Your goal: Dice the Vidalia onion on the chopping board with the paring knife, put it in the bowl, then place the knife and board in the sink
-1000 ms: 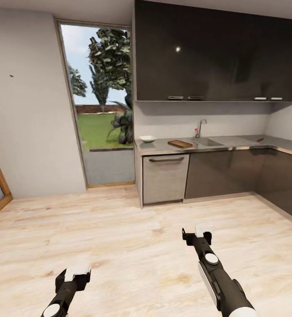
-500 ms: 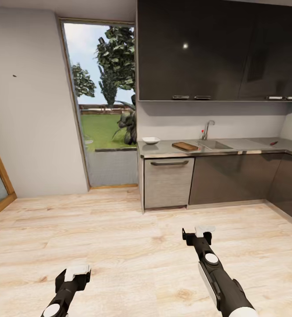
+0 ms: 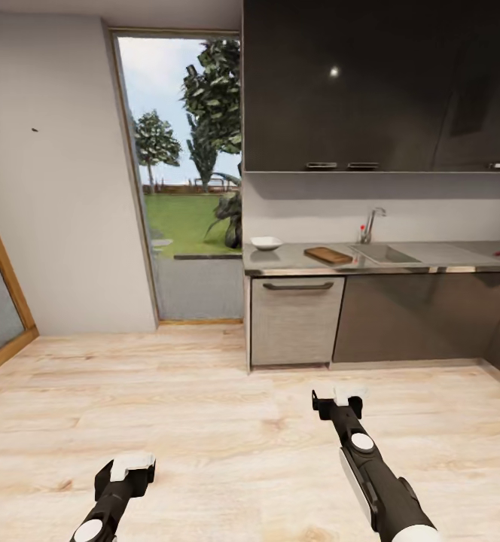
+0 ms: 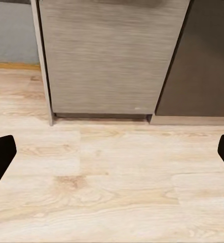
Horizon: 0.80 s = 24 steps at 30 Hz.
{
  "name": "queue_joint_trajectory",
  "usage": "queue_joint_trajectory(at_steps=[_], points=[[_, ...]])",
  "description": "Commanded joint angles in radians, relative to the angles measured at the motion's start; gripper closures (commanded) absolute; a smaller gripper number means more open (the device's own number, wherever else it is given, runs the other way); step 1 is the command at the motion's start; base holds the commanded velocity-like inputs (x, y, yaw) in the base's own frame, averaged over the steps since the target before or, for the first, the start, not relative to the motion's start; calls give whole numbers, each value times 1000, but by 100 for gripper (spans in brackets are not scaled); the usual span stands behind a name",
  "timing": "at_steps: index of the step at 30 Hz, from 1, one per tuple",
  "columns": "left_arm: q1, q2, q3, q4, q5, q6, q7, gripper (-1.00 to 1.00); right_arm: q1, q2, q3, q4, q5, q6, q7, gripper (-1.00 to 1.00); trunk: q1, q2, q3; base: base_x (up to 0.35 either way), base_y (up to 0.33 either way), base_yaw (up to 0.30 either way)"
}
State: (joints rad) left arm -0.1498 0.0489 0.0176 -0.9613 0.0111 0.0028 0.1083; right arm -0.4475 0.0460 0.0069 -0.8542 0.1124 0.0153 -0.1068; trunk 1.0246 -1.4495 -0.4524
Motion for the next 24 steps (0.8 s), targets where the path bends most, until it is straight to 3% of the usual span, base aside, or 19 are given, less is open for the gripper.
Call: queue_joint_trajectory(at_steps=[1,24], points=[[-1,0,-1,0,1,0,3,-100,0,0,1,0,10,2,-5,-100,0,0,-1,254,-213,135],[-1,0,-1,-1,1,0,3,-100,0,-6,0,-2,11,0,-4,-100,0,0,-1,254,-213,23]])
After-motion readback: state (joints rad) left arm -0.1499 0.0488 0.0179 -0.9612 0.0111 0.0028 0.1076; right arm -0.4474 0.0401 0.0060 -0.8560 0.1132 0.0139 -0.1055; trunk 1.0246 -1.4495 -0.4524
